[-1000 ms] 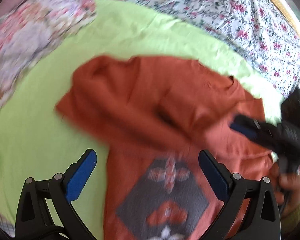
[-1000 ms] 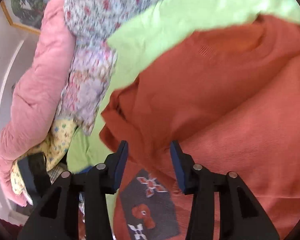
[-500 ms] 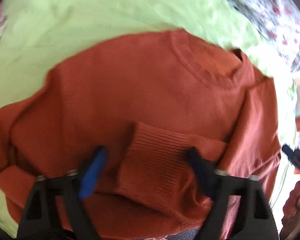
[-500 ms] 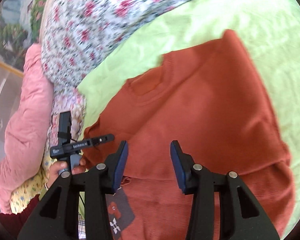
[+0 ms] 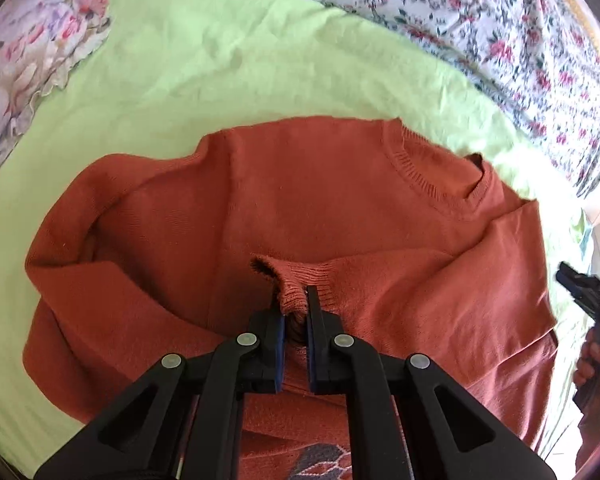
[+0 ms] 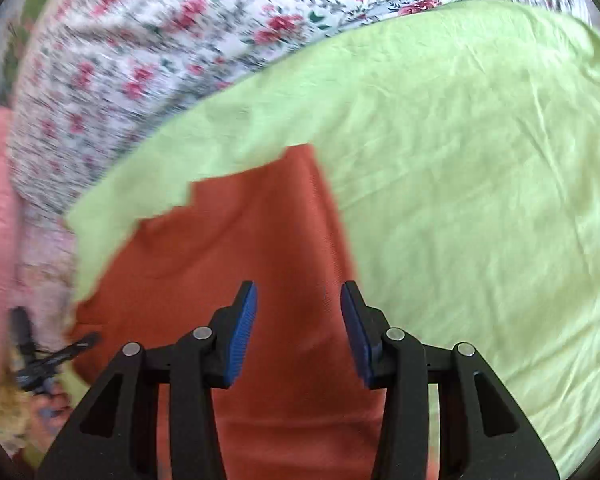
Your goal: Fold small clothes
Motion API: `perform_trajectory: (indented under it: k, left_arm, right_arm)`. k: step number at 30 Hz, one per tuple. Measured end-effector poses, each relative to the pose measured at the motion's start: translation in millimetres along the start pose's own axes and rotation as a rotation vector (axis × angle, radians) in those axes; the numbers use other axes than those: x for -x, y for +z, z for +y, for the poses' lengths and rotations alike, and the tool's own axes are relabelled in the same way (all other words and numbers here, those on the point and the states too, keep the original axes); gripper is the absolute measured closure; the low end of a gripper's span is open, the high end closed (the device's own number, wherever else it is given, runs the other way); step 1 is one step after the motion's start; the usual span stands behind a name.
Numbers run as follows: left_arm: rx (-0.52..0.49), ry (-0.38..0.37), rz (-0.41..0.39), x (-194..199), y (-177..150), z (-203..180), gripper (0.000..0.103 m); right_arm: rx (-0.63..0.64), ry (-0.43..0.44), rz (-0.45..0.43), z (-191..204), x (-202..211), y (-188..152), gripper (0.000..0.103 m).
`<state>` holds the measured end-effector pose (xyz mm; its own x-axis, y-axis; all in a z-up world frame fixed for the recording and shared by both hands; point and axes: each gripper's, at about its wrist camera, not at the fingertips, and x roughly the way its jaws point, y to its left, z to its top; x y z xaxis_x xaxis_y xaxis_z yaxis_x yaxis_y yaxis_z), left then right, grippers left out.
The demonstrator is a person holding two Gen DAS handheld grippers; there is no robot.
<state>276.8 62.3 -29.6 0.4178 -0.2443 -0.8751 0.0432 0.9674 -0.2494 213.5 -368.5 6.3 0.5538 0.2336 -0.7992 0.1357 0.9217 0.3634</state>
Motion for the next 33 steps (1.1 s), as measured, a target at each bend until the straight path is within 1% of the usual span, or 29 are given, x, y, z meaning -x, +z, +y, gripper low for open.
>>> perform_trajectory:
  k: [4,5,6,7,8,10,11,12,13,15,16,17,18,20,21,22,23,27,30,33]
  left_arm:
    - [0.035,0.008,-0.021,0.5,-1.3,2.5,0.097]
    - [0.049,0.013,-0.028,2.2,-2.8,4.0,0.097]
    - [0.065,0.013,-0.035,3.8,-3.7,7.0,0.097]
    - [0.084,0.003,-0.052,6.8,-3.5,7.4,0.097]
    - [0.091,-0.008,-0.066,9.2,-0.6,6.6,0.097]
    - [0.076,-0.054,-0.121,17.6,2.2,-6.1,0.097]
    - [0.058,-0.049,-0.13,17.1,3.5,-12.6,0.097]
    - [0.044,-0.027,-0.111,11.3,5.1,-17.3,0.097]
    - [0.044,0.002,-0.076,-0.7,6.7,-18.6,0.096]
    - [0.049,0.047,-0.036,-19.5,5.6,-14.1,0.095]
    - [0.065,0.051,-0.005,-26.0,4.4,-9.1,0.094]
    - [0.08,0.037,0.003,-26.0,3.1,-4.8,0.093]
    - [0.089,0.024,-0.003,-22.4,2.0,-2.5,0.088]
    - [0.079,0.029,-0.019,-10.7,1.0,-1.9,0.084]
    - [0.075,0.03,-0.022,-4.9,-0.4,-0.9,0.083]
    - [0.076,0.028,-0.024,2.2,-2.7,0.0,0.082]
    - [0.078,0.026,-0.025,8.0,-4.3,-0.7,0.078]
    - [0.107,0.027,-0.036,38.2,-21.2,7.0,0.067]
    - [0.145,-0.005,-0.021,57.1,-47.8,16.8,0.064]
    - [0.151,-0.034,0.006,63.6,-65.5,13.2,0.059]
  right_arm:
    - [0.058,-0.075,0.075,-2.2,-37.6,12.2,0.058]
    - [0.072,-0.08,0.1,-1.2,-48.5,13.3,0.058]
    - [0.079,-0.076,0.109,-0.9,-54.5,13.7,0.06]
    - [0.087,-0.072,0.103,-0.6,-56.5,14.6,0.071]
    - [0.088,-0.068,0.095,-1.2,-54.6,17.1,0.091]
    - [0.06,-0.061,0.052,-5.0,-42.8,22.7,0.092]
    - [0.06,-0.07,0.023,-7.2,-35.5,25.6,0.092]
    - [0.062,-0.079,0.011,-9.1,-32.7,27.0,0.092]
    - [0.055,-0.086,0.009,-12.8,-33.3,28.1,0.092]
    - [0.03,-0.087,0.039,-20.0,-42.1,27.4,0.092]
    - [0.023,-0.087,0.05,-21.4,-45.6,26.2,0.092]
    - [0.012,-0.084,0.057,-22.7,-47.5,26.8,0.092]
    - [0.003,-0.08,0.06,-21.6,-47.5,27.4,0.091]
    - [-0.013,-0.068,0.052,-21.0,-40.3,29.0,0.087]
    - [-0.017,-0.064,0.044,-20.4,-35.4,28.9,0.082]
    - [-0.018,-0.066,0.038,-18.6,-29.7,24.0,0.079]
    - [-0.021,-0.062,0.03,-16.9,-24.1,21.4,0.075]
    - [-0.031,0.01,0.011,-7.8,0.8,5.8,0.074]
    - [-0.008,0.057,0.017,7.2,15.8,-12.2,0.074]
    - [0.015,0.097,0.039,26.6,21.1,-31.8,0.073]
